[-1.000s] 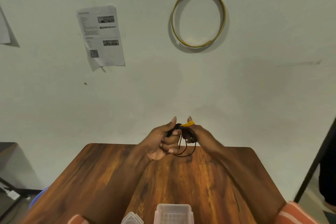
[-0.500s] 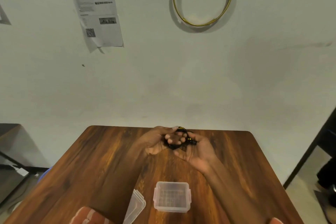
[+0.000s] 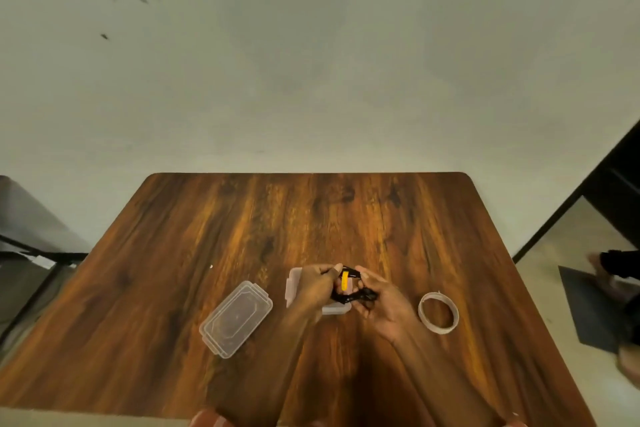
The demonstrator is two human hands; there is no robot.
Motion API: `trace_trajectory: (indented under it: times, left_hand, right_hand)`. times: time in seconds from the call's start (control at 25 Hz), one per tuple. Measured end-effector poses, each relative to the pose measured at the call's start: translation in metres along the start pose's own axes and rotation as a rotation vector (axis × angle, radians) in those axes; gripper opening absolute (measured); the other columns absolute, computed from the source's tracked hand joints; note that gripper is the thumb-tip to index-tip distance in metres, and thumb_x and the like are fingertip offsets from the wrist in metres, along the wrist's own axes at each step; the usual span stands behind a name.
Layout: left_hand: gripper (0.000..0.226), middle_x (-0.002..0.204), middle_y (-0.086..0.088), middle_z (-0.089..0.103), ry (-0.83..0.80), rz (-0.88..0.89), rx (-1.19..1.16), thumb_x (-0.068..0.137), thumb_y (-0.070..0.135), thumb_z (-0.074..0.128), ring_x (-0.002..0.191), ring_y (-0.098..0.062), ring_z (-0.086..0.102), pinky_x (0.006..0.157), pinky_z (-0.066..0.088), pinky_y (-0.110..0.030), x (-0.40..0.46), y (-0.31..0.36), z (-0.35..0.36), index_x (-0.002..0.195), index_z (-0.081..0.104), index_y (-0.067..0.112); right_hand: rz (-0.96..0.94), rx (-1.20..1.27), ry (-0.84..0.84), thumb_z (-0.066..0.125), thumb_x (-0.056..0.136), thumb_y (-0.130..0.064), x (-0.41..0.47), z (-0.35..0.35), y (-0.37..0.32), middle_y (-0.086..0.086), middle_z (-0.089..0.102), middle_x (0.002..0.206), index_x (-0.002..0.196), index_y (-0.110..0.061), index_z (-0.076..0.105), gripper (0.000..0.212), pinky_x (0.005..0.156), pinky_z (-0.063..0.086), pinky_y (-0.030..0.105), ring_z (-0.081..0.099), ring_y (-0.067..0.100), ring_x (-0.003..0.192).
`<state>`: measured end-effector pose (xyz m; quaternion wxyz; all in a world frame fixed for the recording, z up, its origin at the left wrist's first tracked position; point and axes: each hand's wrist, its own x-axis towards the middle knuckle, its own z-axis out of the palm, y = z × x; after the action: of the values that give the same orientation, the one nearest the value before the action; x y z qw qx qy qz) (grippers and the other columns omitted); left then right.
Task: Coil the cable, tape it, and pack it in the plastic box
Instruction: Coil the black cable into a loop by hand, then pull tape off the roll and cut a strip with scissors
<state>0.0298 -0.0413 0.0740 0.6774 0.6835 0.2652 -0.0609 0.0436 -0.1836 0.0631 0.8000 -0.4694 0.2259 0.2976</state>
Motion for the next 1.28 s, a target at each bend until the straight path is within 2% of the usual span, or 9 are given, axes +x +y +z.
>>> trace_trajectory:
  times: [0.12, 0.2, 0.32, 0.52, 0.72, 0.88, 1.0, 1.12, 1.28]
  left_hand:
    - [0.020, 0.091, -0.008, 0.073, -0.117, -0.124, 0.072, 0.095, 0.004, 0.053, 0.085, -0.021, 0.071, 0.079, 0.061, -0.044, -0.003, -0.061, 0.005, 0.094, 0.072, 0.010]
    - [0.019, 0.099, -0.006, 0.076, -0.066, -0.045, 0.289, 0.093, 0.008, 0.059, 0.088, -0.017, 0.071, 0.085, 0.059, -0.045, -0.002, -0.100, 0.011, 0.102, 0.074, 0.014]
    - [0.018, 0.097, 0.003, 0.076, 0.059, 0.030, 0.436, 0.089, 0.013, 0.065, 0.083, -0.007, 0.069, 0.083, 0.059, -0.033, -0.004, -0.129, 0.023, 0.103, 0.075, 0.018]
    - [0.016, 0.089, 0.008, 0.075, 0.077, 0.111, 0.510, 0.091, 0.013, 0.063, 0.081, -0.001, 0.067, 0.072, 0.050, -0.012, 0.001, -0.123, 0.036, 0.098, 0.075, 0.020]
    - [0.012, 0.087, 0.007, 0.071, 0.087, 0.145, 0.780, 0.090, 0.024, 0.063, 0.081, -0.009, 0.067, 0.074, 0.056, -0.029, 0.031, -0.133, 0.037, 0.094, 0.074, 0.022]
    - [0.024, 0.113, 0.008, 0.061, 0.084, 0.150, 0.861, 0.089, 0.034, 0.063, 0.101, -0.014, 0.059, 0.090, 0.053, -0.037, 0.048, -0.137, 0.037, 0.108, 0.071, 0.023]
    - [0.030, 0.119, 0.005, 0.062, 0.120, 0.203, 0.792, 0.087, 0.034, 0.066, 0.109, -0.016, 0.057, 0.095, 0.048, -0.035, 0.046, -0.133, 0.033, 0.115, 0.070, 0.023]
    - [0.028, 0.116, 0.000, 0.068, 0.160, 0.270, 0.742, 0.087, 0.032, 0.068, 0.107, -0.019, 0.059, 0.096, 0.047, -0.037, 0.043, -0.139, 0.023, 0.111, 0.073, 0.020]
    - [0.021, 0.109, -0.003, 0.071, 0.245, 0.386, 0.658, 0.092, 0.023, 0.063, 0.104, -0.023, 0.063, 0.094, 0.050, -0.042, 0.030, -0.132, 0.020, 0.108, 0.074, 0.015]
  right_hand:
    - [0.039, -0.077, 0.242, 0.055, 0.093, -0.004, 0.010, -0.034, 0.038, 0.011, 0.067, 0.097, 0.101, -0.008, 0.069, 0.017, 0.063, 0.048, 0.031, 0.062, 0.022, 0.085]
    - [0.019, -0.177, 0.325, 0.059, 0.093, -0.005, 0.014, -0.055, 0.065, 0.011, 0.070, 0.101, 0.094, -0.014, 0.070, 0.014, 0.064, 0.048, 0.031, 0.063, 0.023, 0.092]
    - [-0.077, -0.344, 0.405, 0.068, 0.088, -0.008, 0.019, -0.070, 0.089, 0.009, 0.074, 0.098, 0.103, -0.014, 0.071, 0.017, 0.069, 0.049, 0.028, 0.068, 0.021, 0.091]
    - [-0.229, -0.703, 0.470, 0.067, 0.088, -0.009, 0.040, -0.073, 0.086, -0.001, 0.074, 0.090, 0.093, -0.016, 0.075, 0.012, 0.074, 0.047, 0.023, 0.069, 0.017, 0.089]
    - [-0.217, -0.899, 0.520, 0.065, 0.090, -0.019, 0.060, -0.071, 0.080, -0.002, 0.075, 0.096, 0.096, -0.022, 0.076, 0.013, 0.081, 0.046, 0.029, 0.067, 0.017, 0.091]
    - [-0.317, -1.365, 0.622, 0.065, 0.082, -0.042, 0.077, -0.082, 0.082, -0.009, 0.068, 0.112, 0.096, -0.034, 0.076, 0.019, 0.096, 0.046, 0.038, 0.059, 0.020, 0.108]
    - [-0.339, -1.237, 0.637, 0.067, 0.082, -0.042, 0.071, -0.083, 0.077, -0.007, 0.066, 0.116, 0.100, -0.033, 0.076, 0.022, 0.097, 0.044, 0.039, 0.056, 0.021, 0.114]
    - [-0.494, -0.922, 0.870, 0.067, 0.084, -0.034, 0.054, -0.098, 0.058, 0.010, 0.064, 0.121, 0.101, -0.025, 0.075, 0.021, 0.096, 0.047, 0.048, 0.056, 0.033, 0.117]
    - [-0.250, -0.825, 1.149, 0.065, 0.085, -0.040, 0.036, -0.149, 0.006, 0.020, 0.055, 0.128, 0.123, -0.009, 0.059, 0.049, 0.092, 0.044, 0.048, 0.050, 0.038, 0.119]
